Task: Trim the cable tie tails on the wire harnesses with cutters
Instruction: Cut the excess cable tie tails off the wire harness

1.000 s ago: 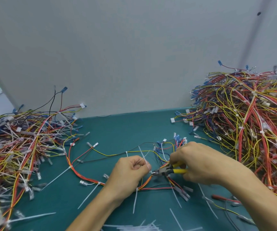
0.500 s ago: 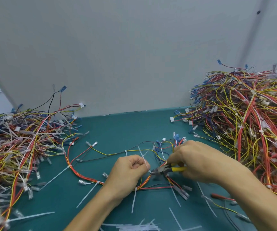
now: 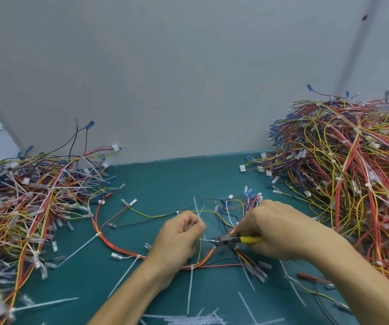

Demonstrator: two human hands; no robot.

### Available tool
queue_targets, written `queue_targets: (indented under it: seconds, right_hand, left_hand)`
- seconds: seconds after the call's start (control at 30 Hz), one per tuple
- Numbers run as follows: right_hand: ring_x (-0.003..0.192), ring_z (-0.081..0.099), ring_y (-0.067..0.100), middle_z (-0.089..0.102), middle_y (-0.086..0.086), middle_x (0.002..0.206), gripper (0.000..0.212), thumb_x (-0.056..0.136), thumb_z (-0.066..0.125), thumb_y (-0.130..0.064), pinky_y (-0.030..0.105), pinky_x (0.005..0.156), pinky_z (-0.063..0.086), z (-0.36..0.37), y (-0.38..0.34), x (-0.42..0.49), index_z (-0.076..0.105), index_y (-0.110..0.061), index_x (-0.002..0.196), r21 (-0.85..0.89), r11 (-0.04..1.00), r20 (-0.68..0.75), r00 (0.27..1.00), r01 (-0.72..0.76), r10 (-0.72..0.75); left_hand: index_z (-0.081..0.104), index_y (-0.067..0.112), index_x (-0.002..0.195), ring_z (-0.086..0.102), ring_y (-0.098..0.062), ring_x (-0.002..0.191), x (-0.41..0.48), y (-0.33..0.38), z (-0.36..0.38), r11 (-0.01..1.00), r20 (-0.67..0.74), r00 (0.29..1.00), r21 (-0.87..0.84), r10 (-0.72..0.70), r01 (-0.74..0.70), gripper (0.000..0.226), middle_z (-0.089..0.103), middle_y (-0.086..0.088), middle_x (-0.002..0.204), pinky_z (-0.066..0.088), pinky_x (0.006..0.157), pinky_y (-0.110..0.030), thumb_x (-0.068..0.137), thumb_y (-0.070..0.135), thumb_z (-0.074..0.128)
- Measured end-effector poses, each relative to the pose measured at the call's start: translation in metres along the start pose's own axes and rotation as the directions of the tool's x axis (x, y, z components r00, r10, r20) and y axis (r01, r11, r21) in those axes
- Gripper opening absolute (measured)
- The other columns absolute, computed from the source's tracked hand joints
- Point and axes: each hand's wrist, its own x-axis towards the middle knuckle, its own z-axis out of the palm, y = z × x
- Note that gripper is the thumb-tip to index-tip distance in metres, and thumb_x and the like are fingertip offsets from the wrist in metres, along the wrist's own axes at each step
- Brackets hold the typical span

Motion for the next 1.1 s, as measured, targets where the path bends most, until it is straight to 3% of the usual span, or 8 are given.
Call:
queue_targets:
  seconds: [0.13, 0.33, 0.6, 0.73, 0.83, 0.93, 1.0, 1.1]
  right_hand:
    - [0.073, 0.046, 0.023, 0.052, 0.0, 0.07, 0.023, 0.084, 0.059, -0.039, 0.037, 0.066, 0.046, -0.006, 0.012, 0.0, 0.048, -0.024, 0.071, 0.114, 0.991, -0.053, 0.995, -0.073, 0.08]
    - [0.068, 0.046, 0.018, 0.053, 0.001, 0.07, 0.028, 0.084, 0.064, -0.043, 0.036, 0.064, 0.04, -0.01, 0.006, 0.001, 0.048, -0.022, 0.073, 0.201, 0.978, -0.101, 0.992, -0.053, 0.075]
    - [0.062, 0.042, 0.009, 0.049, -0.004, 0.066, 0.033, 0.082, 0.066, -0.042, 0.033, 0.062, 0.039, -0.014, 0.0, -0.002, 0.042, -0.028, 0.064, 0.207, 0.977, 0.001, 0.998, -0.06, 0.061]
    - [0.072, 0.049, 0.016, 0.053, -0.005, 0.07, 0.031, 0.08, 0.067, -0.04, 0.033, 0.065, 0.043, -0.018, -0.009, -0.003, 0.044, -0.034, 0.061, 0.194, 0.98, 0.053, 0.998, -0.049, 0.039]
    - [0.077, 0.049, 0.017, 0.056, -0.003, 0.077, 0.026, 0.079, 0.063, -0.038, 0.038, 0.07, 0.048, -0.02, -0.016, -0.005, 0.045, -0.032, 0.062, 0.142, 0.99, 0.061, 0.998, -0.014, 0.005]
    - [0.079, 0.051, 0.02, 0.058, -0.001, 0.08, 0.015, 0.079, 0.059, -0.036, 0.039, 0.072, 0.049, -0.019, -0.022, -0.005, 0.05, -0.026, 0.072, 0.087, 0.996, 0.051, 0.998, 0.029, -0.034]
    - [0.08, 0.052, 0.021, 0.057, 0.0, 0.081, 0.014, 0.08, 0.058, -0.035, 0.04, 0.072, 0.049, -0.019, -0.023, -0.005, 0.049, -0.026, 0.074, 0.071, 0.997, 0.056, 0.998, 0.038, -0.043]
    - [0.081, 0.053, 0.022, 0.057, 0.0, 0.083, 0.014, 0.08, 0.057, -0.037, 0.039, 0.072, 0.049, -0.019, -0.023, -0.005, 0.051, -0.024, 0.079, 0.052, 0.998, 0.064, 0.997, 0.034, -0.037]
  left_hand:
    - [0.039, 0.015, 0.07, 0.025, -0.013, 0.048, 0.002, 0.006, 0.0, 0.959, -0.02, 0.993, -0.262, -0.117, 0.108, 0.027, 0.029, 0.003, 0.054, 0.027, 0.045, -0.024, 0.096, 0.006, 0.037]
    - [0.043, 0.012, 0.08, 0.033, -0.01, 0.044, 0.001, 0.012, -0.015, 0.824, 0.045, 0.993, -0.554, -0.11, 0.116, 0.02, 0.045, -0.001, 0.059, 0.029, 0.038, -0.02, 0.098, 0.005, 0.038]
    - [0.043, 0.013, 0.076, 0.035, -0.015, 0.044, -0.004, 0.018, -0.026, 0.656, 0.124, 0.981, -0.729, -0.152, 0.194, 0.016, 0.036, -0.003, 0.056, 0.031, 0.037, -0.023, 0.068, 0.0, 0.036]
    - [0.041, 0.014, 0.072, 0.024, -0.011, 0.042, -0.006, 0.024, -0.035, 0.807, 0.093, 0.992, -0.577, -0.085, 0.124, 0.02, 0.025, 0.002, 0.055, 0.024, 0.036, -0.02, 0.062, 0.002, 0.052]
    - [0.051, 0.017, 0.074, 0.021, -0.008, 0.041, -0.008, 0.03, -0.048, 0.993, 0.105, 0.99, -0.087, 0.09, -0.081, 0.025, 0.027, 0.009, 0.05, 0.023, 0.04, -0.017, 0.065, 0.003, 0.069]
    - [0.058, 0.032, 0.079, 0.031, -0.007, 0.047, -0.014, 0.03, -0.059, 0.738, 0.311, 0.927, 0.571, 0.212, -0.36, 0.03, 0.035, 0.012, 0.049, 0.026, 0.048, -0.014, 0.072, 0.008, 0.075]
    - [0.062, 0.033, 0.087, 0.044, 0.0, 0.06, -0.02, 0.023, -0.058, 0.617, 0.409, 0.889, 0.652, 0.204, -0.441, 0.028, 0.045, 0.017, 0.063, 0.032, 0.057, -0.01, 0.071, 0.017, 0.078]
    - [0.065, 0.028, 0.094, 0.048, 0.009, 0.082, -0.027, 0.008, -0.05, 0.582, 0.468, 0.853, 0.636, 0.23, -0.506, 0.032, 0.054, 0.02, 0.089, 0.035, 0.072, -0.007, 0.067, 0.032, 0.082]
